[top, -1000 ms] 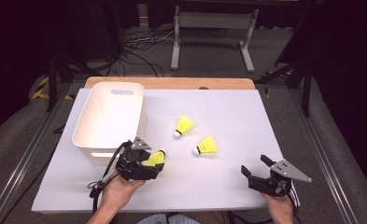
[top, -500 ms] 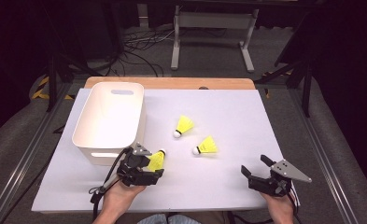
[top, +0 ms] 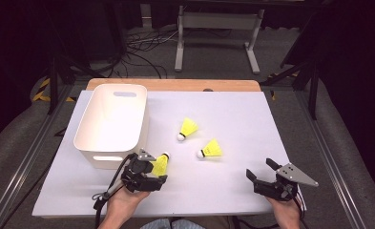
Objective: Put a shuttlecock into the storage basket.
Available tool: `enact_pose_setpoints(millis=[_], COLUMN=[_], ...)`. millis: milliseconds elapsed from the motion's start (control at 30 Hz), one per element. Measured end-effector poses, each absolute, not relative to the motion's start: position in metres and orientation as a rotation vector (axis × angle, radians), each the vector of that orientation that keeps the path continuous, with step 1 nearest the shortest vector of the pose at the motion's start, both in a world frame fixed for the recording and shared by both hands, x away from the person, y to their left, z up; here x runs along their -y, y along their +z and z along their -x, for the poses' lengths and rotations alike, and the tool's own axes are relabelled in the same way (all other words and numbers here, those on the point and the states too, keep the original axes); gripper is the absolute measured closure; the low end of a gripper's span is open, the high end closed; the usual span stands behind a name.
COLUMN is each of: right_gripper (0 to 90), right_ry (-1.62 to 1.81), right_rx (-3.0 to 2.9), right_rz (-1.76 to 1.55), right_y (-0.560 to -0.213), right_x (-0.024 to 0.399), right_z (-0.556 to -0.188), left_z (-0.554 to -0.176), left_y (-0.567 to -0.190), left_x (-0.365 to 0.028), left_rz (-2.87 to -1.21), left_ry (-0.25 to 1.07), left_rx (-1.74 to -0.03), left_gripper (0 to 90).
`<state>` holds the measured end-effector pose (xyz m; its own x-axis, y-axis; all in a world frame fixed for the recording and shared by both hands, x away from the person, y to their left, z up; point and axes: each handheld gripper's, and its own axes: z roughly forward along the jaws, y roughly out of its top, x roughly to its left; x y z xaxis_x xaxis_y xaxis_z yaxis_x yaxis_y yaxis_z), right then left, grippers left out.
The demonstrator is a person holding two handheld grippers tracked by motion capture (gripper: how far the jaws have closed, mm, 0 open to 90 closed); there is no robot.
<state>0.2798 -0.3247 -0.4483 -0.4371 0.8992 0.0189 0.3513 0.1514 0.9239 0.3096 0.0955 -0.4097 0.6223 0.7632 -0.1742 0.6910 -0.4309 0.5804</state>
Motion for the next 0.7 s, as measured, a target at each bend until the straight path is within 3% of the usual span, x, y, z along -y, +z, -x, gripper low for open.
enact_pose_setpoints(millis=[700], right_gripper=[12.8], right_ry=[1.272], right_rx=[-1.878], right_rz=[-1.188], right_y=[-0.448], right_x=[0.325], right_z=[-0.28], left_z=[-0.33], left_y=[-0.429], left_x=[-0.084], left_rz=[-2.214], left_ry=[0.111], left_rx=[-1.188], left_gripper=[41.5])
